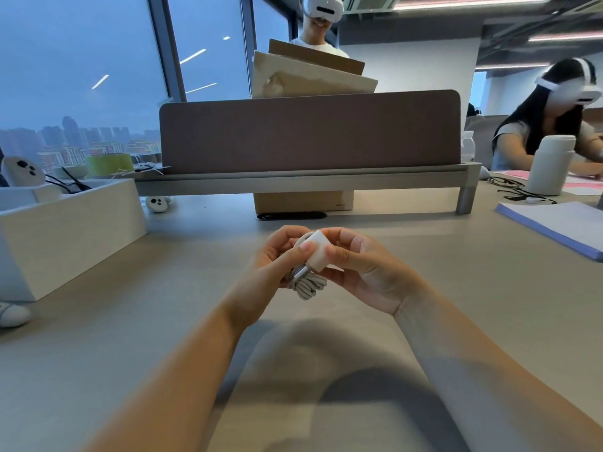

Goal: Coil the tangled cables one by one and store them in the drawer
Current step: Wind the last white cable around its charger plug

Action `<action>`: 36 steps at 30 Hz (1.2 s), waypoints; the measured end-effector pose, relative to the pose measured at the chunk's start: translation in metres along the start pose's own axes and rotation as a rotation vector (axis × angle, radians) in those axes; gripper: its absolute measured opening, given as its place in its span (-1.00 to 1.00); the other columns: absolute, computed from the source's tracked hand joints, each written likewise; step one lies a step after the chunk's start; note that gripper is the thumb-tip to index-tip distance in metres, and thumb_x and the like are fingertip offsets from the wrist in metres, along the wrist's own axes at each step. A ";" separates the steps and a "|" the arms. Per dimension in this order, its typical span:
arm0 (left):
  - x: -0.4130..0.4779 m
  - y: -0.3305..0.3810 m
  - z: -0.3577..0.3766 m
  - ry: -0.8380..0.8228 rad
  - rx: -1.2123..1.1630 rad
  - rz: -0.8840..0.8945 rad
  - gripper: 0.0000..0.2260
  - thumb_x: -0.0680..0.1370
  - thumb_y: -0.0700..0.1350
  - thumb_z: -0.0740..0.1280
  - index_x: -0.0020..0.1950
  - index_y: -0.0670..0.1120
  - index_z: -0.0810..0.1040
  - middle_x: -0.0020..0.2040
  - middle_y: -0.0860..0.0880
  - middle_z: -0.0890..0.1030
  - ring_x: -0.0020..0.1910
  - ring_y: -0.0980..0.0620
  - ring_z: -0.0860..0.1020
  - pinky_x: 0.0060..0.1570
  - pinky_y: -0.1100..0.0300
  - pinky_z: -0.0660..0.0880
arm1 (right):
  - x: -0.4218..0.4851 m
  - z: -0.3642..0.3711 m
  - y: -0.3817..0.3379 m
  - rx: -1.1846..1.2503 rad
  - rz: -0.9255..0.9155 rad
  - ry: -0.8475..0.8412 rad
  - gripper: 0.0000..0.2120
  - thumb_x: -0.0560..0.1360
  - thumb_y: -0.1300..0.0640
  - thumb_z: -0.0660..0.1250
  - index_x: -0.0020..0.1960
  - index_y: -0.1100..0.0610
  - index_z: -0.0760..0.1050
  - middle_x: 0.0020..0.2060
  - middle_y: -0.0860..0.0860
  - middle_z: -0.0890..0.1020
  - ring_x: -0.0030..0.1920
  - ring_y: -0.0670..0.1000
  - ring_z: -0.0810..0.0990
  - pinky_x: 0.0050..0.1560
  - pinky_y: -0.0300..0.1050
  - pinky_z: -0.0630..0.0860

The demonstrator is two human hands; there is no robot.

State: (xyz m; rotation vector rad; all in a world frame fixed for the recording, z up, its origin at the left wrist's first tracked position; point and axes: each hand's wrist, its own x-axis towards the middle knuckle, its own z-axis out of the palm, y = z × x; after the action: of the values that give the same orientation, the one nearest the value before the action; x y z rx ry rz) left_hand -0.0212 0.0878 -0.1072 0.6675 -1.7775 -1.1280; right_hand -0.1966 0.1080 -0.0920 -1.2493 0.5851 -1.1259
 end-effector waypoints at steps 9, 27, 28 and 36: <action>-0.003 0.000 -0.002 -0.012 -0.039 0.013 -0.62 0.42 0.17 0.29 0.14 0.00 0.49 -0.10 0.08 0.57 -0.16 0.10 0.57 -0.19 0.18 0.52 | -0.003 -0.004 -0.001 0.069 -0.024 -0.030 -0.51 0.26 0.14 0.44 0.15 0.27 0.51 -0.01 0.14 0.65 0.04 0.07 0.62 0.08 -0.16 0.56; -0.002 0.003 -0.007 -0.023 -0.020 0.052 -0.70 0.34 0.09 0.40 0.02 0.05 0.54 -0.12 0.05 0.55 -0.17 0.08 0.55 -0.25 0.23 0.51 | 0.001 -0.009 0.001 0.111 -0.040 -0.109 -0.38 0.18 0.18 0.62 0.20 0.27 0.53 0.15 0.27 0.57 0.17 0.18 0.55 0.23 -0.07 0.50; -0.002 0.004 -0.007 -0.021 -0.017 0.055 -0.70 0.34 0.09 0.40 0.03 0.04 0.53 -0.13 0.05 0.55 -0.17 0.08 0.55 -0.26 0.24 0.50 | 0.000 -0.009 0.000 0.100 -0.040 -0.115 -0.40 0.24 0.20 0.59 0.22 0.29 0.51 0.16 0.27 0.57 0.18 0.17 0.55 0.25 -0.07 0.49; -0.001 0.000 -0.011 -0.004 -0.038 0.011 -0.66 0.39 0.12 0.37 0.12 0.04 0.53 -0.03 -0.01 0.56 -0.08 0.03 0.56 -0.15 0.19 0.51 | -0.001 -0.003 -0.003 -0.068 -0.075 0.010 -0.58 0.38 0.20 0.45 0.21 0.13 0.44 0.06 0.13 0.64 0.12 0.12 0.59 0.25 0.02 0.48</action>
State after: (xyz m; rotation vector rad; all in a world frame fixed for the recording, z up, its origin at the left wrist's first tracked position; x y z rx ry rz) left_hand -0.0111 0.0840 -0.1059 0.6325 -1.7571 -1.1539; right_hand -0.2007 0.1072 -0.0906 -1.3340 0.5928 -1.1838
